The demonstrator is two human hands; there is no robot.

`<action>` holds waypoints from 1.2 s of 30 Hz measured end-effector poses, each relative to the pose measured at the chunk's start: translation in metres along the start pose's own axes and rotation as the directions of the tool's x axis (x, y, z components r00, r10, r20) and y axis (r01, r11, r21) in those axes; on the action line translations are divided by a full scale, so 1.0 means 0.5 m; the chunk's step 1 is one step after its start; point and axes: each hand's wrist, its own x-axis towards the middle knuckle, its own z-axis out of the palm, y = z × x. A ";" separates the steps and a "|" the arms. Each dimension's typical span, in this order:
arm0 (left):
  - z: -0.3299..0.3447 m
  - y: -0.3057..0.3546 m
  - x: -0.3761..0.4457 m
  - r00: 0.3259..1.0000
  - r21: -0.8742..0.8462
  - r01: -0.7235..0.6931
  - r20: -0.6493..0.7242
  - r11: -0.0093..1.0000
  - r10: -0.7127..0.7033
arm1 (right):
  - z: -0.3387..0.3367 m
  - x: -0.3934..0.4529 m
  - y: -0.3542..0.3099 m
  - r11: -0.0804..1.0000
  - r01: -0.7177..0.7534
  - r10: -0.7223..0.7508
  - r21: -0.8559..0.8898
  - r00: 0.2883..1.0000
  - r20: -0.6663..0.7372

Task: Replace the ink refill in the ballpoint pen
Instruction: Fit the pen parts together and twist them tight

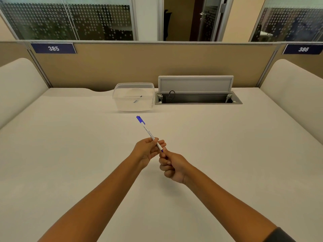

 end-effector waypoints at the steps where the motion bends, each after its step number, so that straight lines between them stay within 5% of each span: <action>1: -0.003 0.000 0.001 1.000 0.001 0.007 0.009 1.000 -0.007 | 0.001 -0.002 0.000 1.000 -0.008 0.007 -0.029 1.000 -0.021; 3: -0.008 -0.003 0.004 1.000 -0.006 0.017 0.009 1.000 -0.017 | 0.004 -0.003 0.006 0.949 0.065 -0.108 -0.309 0.986 -0.124; 6: -0.013 -0.010 0.007 0.999 -0.007 0.034 -0.012 0.999 -0.034 | -0.004 0.001 0.026 0.487 0.168 -0.512 -0.857 0.850 -0.125; 9: -0.015 -0.019 0.008 0.997 -0.030 0.057 -0.047 0.998 -0.059 | -0.013 0.003 0.038 0.168 0.100 -0.648 -0.981 0.761 -0.033; 11: -0.012 -0.024 0.008 0.996 -0.051 0.060 -0.065 0.997 -0.063 | -0.012 0.008 0.040 0.058 0.064 -0.678 -0.996 0.735 0.007; 19: 0.000 -0.031 0.011 0.994 0.027 -0.059 -0.093 0.998 0.062 | -0.005 0.025 0.048 0.306 0.193 -0.670 -0.932 0.740 -0.067; 22: 0.000 -0.033 0.009 0.994 0.028 -0.073 -0.080 0.997 0.075 | 0.009 0.025 0.039 0.587 0.200 -0.543 -0.784 0.816 -0.198; 25: -0.003 -0.034 0.013 0.994 0.037 -0.075 -0.079 0.996 0.078 | 0.018 0.019 0.027 0.879 0.135 -0.277 -0.458 0.926 -0.258; 27: -0.008 -0.035 0.016 0.995 0.056 -0.065 -0.072 0.996 0.069 | 0.015 0.013 0.021 0.970 0.069 -0.122 -0.231 0.968 -0.219; 29: -0.008 -0.035 0.017 0.996 0.077 -0.056 -0.069 0.995 0.061 | 0.012 0.011 0.018 0.984 0.036 -0.069 -0.174 0.979 -0.192; 32: -0.009 -0.033 0.015 0.996 0.074 -0.046 -0.074 0.996 0.051 | 0.016 0.017 0.018 0.897 0.062 -0.173 -0.438 0.960 -0.218; 36: -0.020 -0.033 0.016 0.995 0.064 -0.038 -0.090 0.997 0.044 | -0.005 0.027 0.037 0.399 0.163 -0.508 -0.902 0.859 -0.069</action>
